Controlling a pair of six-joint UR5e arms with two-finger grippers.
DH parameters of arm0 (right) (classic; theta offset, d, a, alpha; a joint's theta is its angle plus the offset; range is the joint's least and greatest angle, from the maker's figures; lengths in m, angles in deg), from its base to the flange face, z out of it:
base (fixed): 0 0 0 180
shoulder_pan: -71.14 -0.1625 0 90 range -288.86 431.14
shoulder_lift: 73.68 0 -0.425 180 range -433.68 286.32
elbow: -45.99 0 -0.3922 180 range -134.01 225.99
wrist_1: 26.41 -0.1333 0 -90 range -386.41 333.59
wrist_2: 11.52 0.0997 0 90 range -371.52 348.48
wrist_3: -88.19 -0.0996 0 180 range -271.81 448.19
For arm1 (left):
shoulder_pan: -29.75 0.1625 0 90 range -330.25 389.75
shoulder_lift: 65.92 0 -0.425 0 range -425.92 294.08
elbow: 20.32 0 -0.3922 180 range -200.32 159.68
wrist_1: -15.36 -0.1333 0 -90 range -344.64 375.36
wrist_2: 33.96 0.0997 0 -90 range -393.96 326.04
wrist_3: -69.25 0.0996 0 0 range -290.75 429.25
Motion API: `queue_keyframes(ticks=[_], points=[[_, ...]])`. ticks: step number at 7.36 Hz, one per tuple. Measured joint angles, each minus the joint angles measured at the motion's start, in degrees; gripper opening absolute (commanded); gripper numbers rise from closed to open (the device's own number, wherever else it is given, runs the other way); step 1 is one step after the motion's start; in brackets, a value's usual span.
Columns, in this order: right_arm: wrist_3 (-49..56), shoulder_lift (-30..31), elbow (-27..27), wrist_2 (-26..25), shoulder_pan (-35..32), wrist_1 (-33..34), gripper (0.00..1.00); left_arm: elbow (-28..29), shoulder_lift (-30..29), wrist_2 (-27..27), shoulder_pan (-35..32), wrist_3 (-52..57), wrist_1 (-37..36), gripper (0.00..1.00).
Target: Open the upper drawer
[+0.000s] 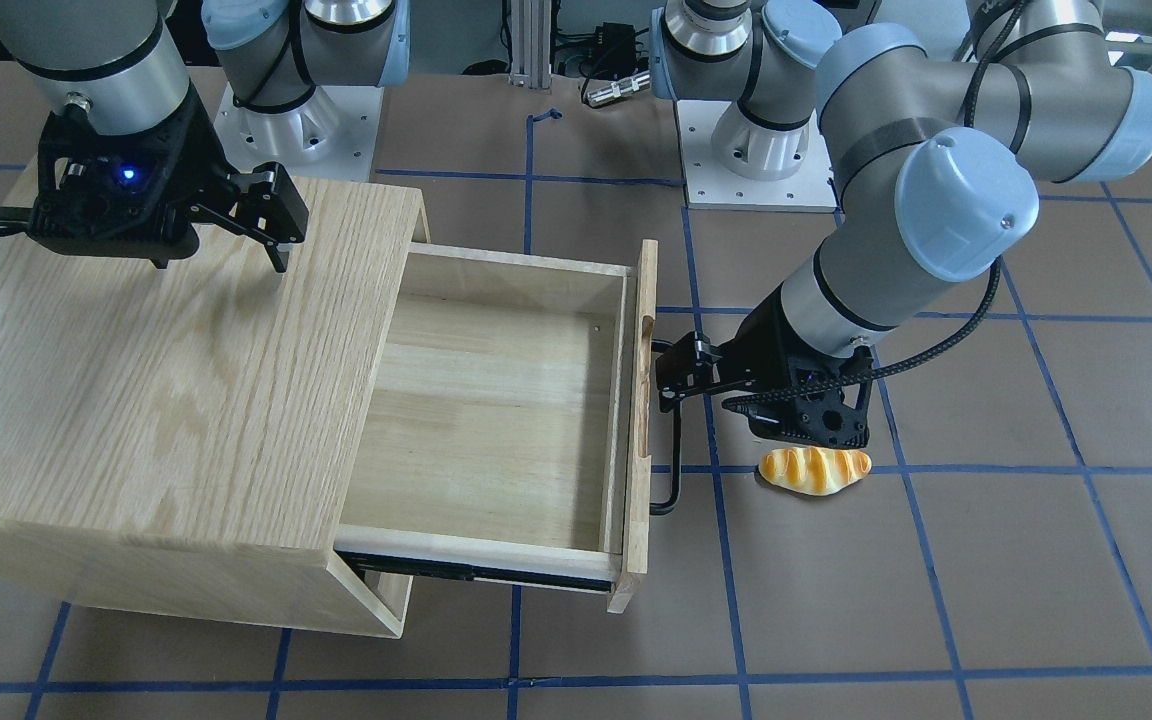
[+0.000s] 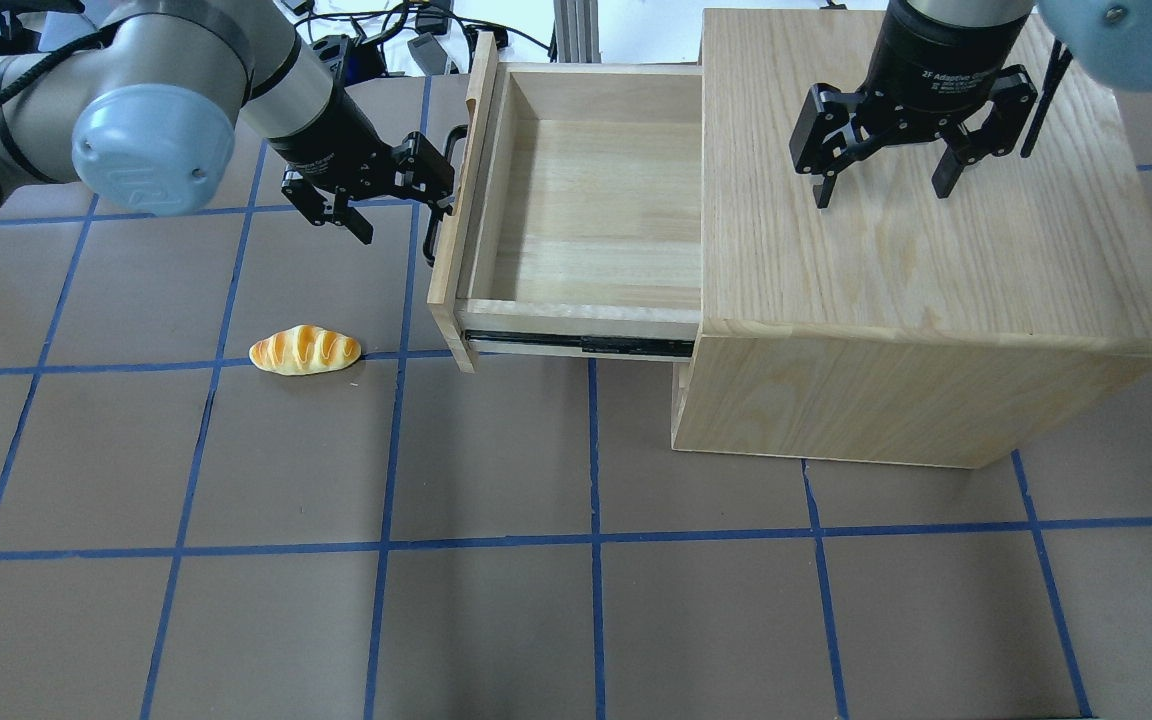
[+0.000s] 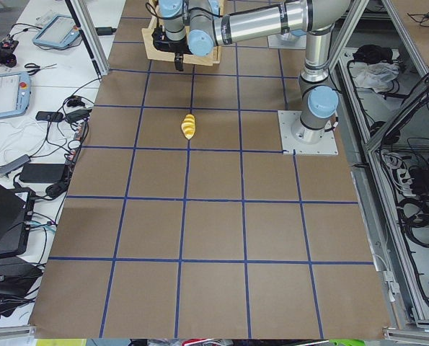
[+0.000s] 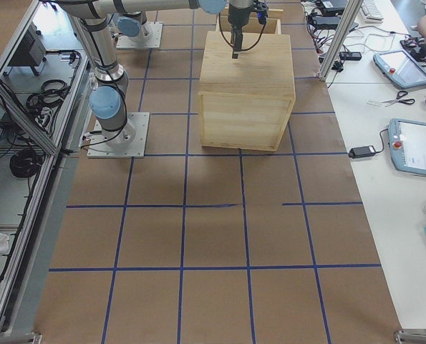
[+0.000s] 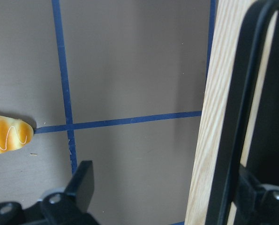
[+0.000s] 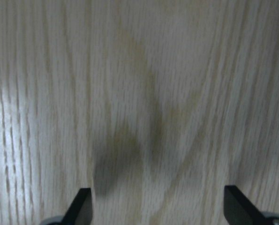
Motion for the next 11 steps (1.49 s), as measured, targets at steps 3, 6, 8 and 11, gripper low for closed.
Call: queue_keyframes(ticks=[3,6,8,11], points=[[0.01,0.0,0.07,0.0,-0.05,0.0,1.0,1.83,6.57,3.28,0.35,0.02,8.26,1.0],[-0.02,0.0,0.01,0.0,-0.04,0.0,1.0,2.36,12.91,13.12,2.92,1.57,9.72,1.0],[-0.07,0.0,0.0,0.0,-0.03,0.0,1.0,1.55,15.14,14.39,3.64,1.83,10.58,1.0],[-0.04,0.0,0.02,0.0,-0.03,0.0,1.0,0.78,16.02,16.71,3.51,1.65,10.73,1.0]])
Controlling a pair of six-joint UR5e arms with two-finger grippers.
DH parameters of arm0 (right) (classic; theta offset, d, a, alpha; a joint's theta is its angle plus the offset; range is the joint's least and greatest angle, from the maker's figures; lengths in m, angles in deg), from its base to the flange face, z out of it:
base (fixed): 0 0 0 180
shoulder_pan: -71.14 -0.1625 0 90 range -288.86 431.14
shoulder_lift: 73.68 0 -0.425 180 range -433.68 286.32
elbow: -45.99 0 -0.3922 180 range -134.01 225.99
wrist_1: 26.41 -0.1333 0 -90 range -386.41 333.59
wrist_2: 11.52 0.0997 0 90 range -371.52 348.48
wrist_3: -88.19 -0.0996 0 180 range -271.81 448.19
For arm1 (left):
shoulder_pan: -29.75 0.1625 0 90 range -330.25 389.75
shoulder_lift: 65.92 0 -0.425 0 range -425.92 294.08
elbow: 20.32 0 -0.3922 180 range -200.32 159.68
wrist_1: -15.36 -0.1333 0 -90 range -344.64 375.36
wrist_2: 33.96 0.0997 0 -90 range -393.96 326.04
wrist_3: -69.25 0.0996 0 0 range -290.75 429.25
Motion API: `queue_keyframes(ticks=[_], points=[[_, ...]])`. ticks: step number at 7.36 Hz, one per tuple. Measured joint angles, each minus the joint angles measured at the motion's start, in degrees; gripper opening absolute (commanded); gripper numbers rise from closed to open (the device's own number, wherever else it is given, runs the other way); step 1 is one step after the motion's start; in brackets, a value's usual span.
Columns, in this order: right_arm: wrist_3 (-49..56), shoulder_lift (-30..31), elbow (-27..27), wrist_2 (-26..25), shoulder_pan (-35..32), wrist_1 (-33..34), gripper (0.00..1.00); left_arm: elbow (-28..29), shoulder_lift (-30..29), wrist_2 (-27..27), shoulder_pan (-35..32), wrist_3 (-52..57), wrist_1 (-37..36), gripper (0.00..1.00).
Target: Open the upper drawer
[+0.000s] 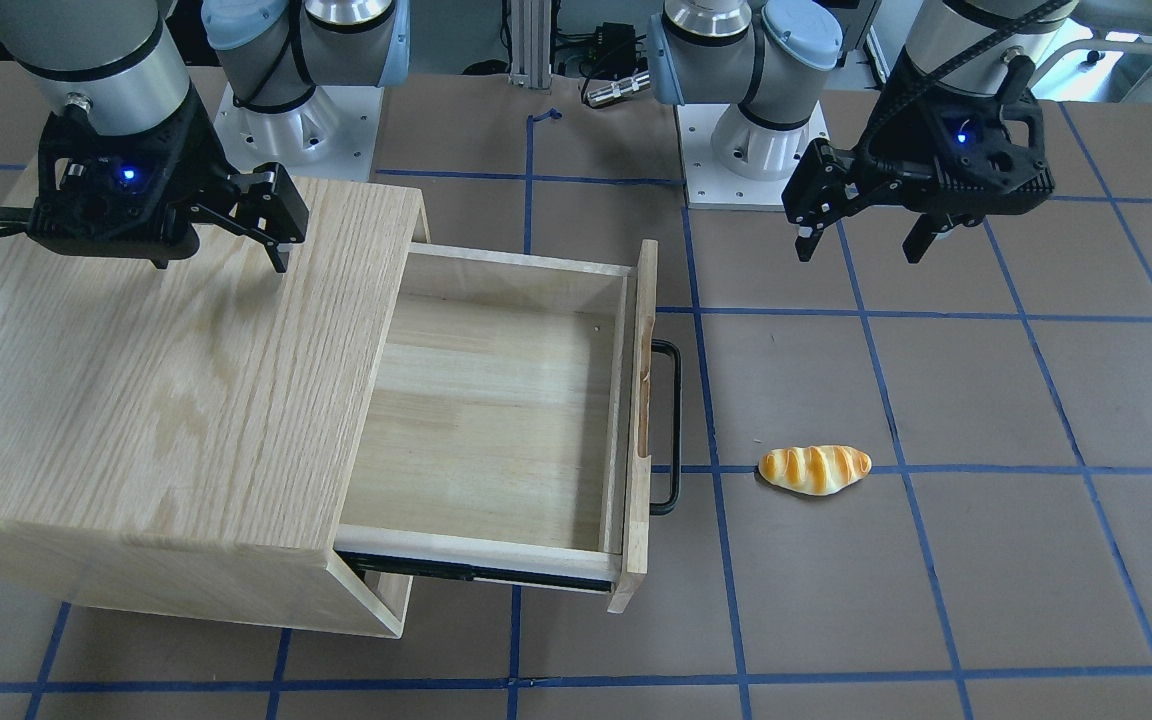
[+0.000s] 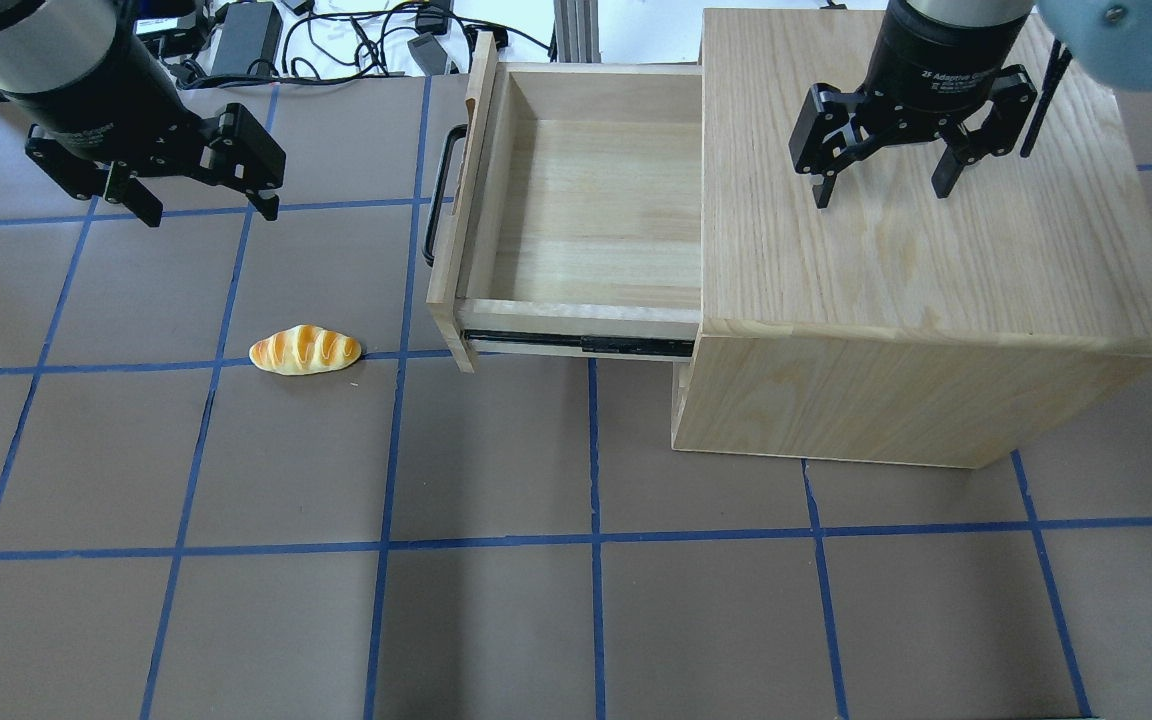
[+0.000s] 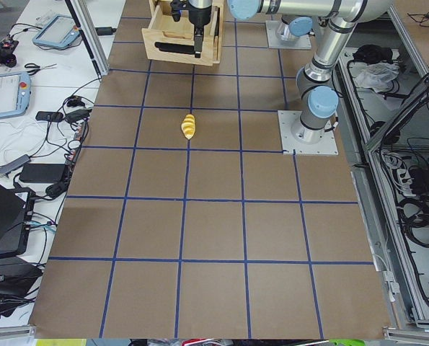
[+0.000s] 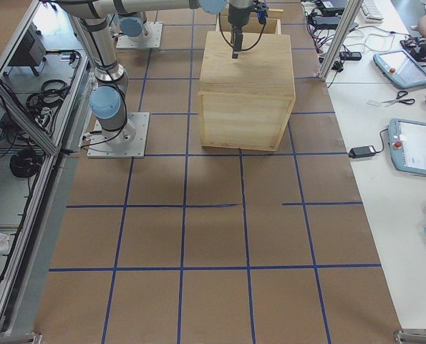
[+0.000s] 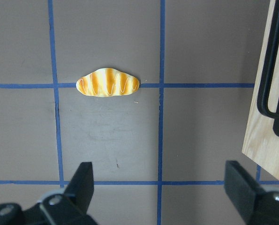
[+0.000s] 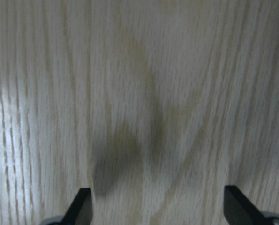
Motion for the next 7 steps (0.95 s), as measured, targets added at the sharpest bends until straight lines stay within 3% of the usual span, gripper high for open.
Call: queue_keyframes(ticks=[7], points=[[0.01,0.0,0.0,0.0,-0.02,0.0,1.0,0.67,-0.73,0.63,-3.26,-2.54,0.35,1.0]])
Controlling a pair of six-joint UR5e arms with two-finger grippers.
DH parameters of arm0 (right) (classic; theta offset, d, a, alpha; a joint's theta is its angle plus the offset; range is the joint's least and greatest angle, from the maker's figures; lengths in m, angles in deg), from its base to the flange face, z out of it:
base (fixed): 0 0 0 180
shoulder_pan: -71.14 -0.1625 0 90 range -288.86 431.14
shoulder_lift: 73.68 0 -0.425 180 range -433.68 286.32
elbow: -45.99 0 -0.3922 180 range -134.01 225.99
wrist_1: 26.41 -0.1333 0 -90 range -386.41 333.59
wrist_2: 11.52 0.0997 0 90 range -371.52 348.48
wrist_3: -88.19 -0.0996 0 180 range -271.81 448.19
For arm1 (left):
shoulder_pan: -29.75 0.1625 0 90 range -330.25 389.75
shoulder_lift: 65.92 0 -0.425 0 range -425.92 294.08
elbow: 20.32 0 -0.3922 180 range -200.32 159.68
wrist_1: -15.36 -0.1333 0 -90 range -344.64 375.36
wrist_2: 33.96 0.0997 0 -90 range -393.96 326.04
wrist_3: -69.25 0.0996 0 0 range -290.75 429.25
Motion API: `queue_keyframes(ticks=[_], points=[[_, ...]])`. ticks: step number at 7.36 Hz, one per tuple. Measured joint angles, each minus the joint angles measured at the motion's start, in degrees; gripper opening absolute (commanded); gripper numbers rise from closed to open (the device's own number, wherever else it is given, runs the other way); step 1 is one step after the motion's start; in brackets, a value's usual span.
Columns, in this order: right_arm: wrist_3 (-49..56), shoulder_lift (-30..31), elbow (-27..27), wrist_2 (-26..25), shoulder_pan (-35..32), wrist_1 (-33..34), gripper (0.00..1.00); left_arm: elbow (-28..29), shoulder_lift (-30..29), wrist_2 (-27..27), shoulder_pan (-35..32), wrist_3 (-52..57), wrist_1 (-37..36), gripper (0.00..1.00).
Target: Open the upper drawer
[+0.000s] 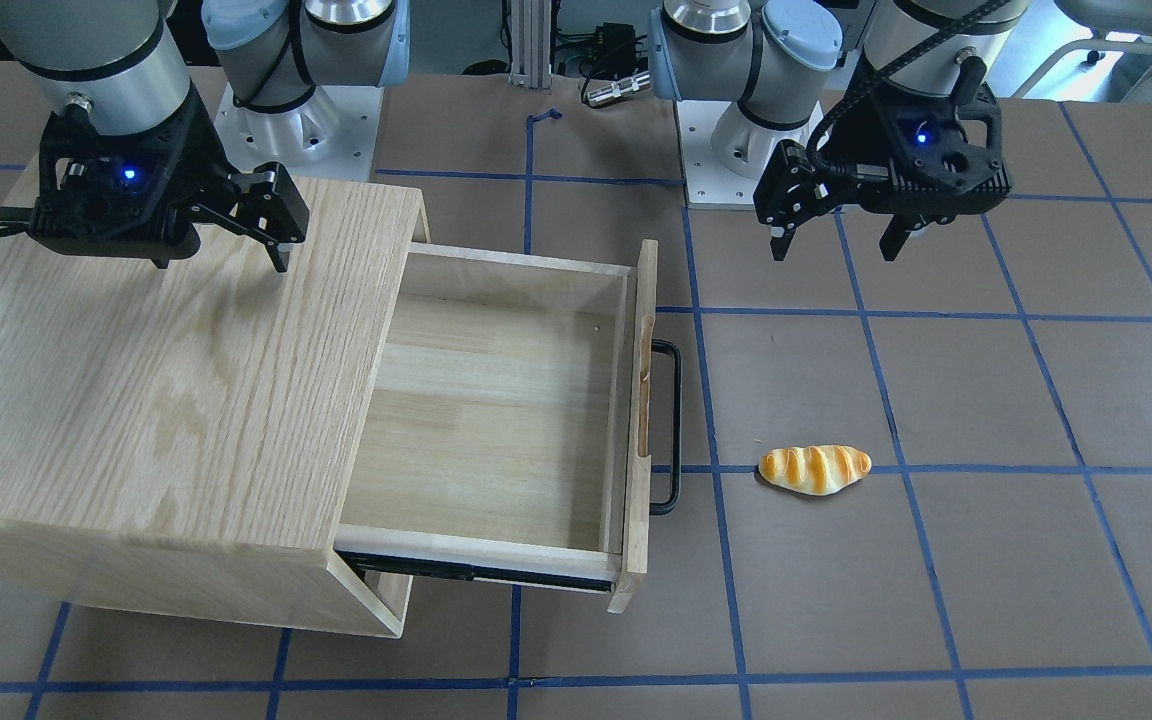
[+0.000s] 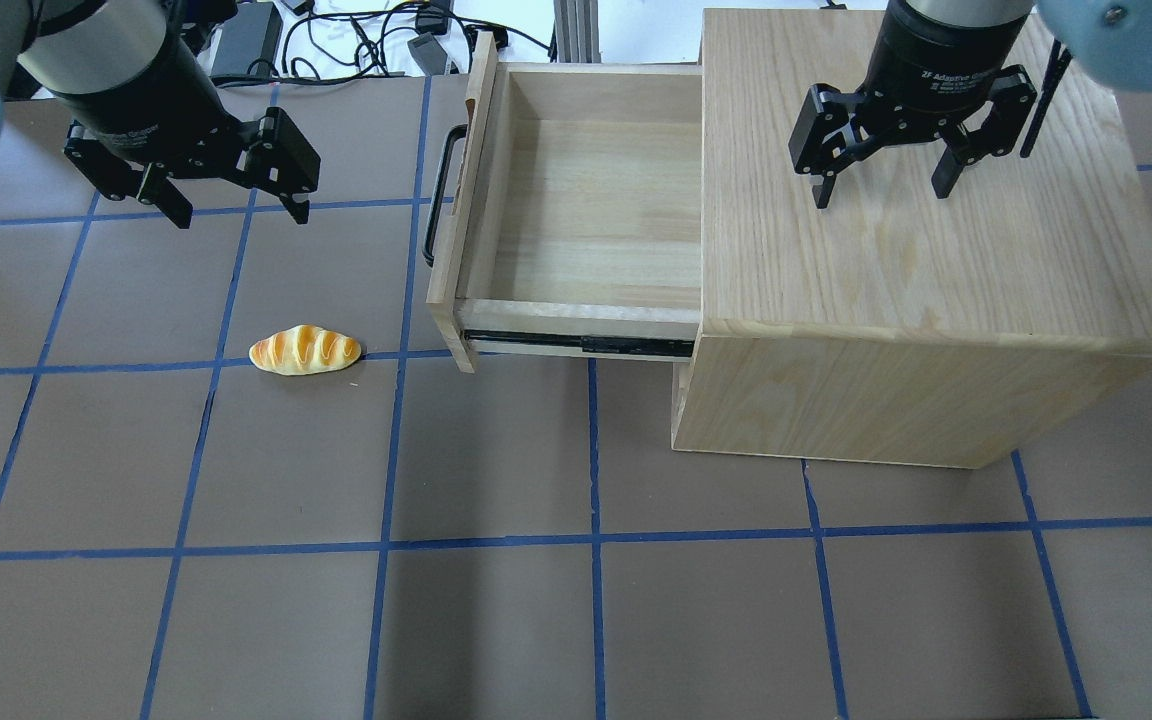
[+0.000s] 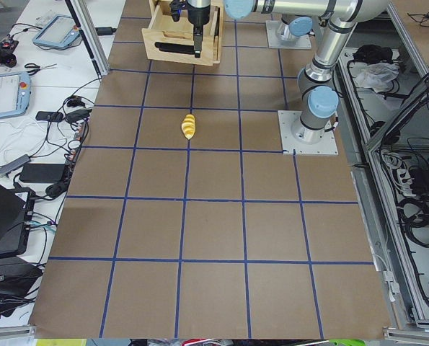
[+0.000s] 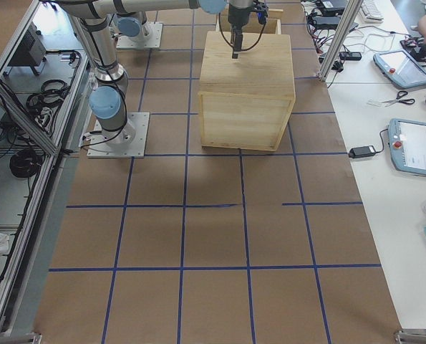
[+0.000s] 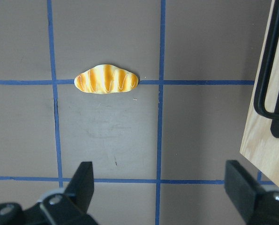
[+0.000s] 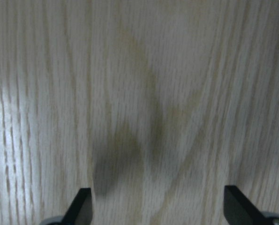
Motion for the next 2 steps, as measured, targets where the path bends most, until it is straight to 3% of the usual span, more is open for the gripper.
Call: queue_keyframes(ticks=[2], points=[[-0.04,0.0,-0.02,0.0,0.01,0.0,1.0,0.05,0.29,-0.21,-0.07,0.17,0.5,1.0]])
